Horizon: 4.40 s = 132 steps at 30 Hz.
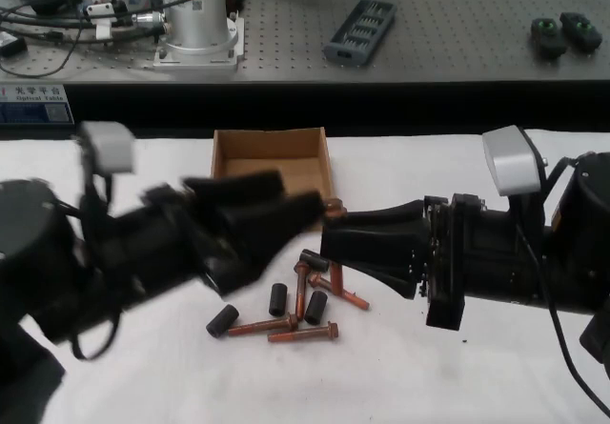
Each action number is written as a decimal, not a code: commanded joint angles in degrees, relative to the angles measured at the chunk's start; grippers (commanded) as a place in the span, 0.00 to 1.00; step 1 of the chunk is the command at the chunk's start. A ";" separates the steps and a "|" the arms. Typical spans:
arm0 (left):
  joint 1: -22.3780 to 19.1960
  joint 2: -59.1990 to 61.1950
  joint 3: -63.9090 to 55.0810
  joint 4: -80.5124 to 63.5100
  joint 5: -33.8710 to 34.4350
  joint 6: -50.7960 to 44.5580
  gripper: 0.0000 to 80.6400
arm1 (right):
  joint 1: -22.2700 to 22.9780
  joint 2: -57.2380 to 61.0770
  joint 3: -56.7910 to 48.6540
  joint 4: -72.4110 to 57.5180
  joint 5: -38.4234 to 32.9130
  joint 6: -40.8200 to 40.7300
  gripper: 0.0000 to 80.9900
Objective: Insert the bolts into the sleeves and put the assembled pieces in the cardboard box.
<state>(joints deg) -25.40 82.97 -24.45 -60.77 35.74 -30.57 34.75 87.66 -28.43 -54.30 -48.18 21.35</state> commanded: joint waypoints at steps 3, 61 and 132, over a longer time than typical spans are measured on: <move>6.10 -4.10 0.13 -1.33 -0.26 -3.64 0.59 | -0.97 1.95 -2.99 3.22 1.42 -2.75 0.05; 10.69 -19.95 -4.92 62.67 -2.88 44.72 0.43 | -0.49 5.88 -33.46 81.69 27.66 -24.17 0.31; -1.17 11.03 -38.57 91.49 -13.85 60.49 0.01 | 7.62 -34.51 5.48 59.37 28.80 -3.11 0.31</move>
<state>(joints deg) -28.19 102.78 -62.66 32.04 18.40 36.54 42.20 53.56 -22.67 6.64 -20.24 18.06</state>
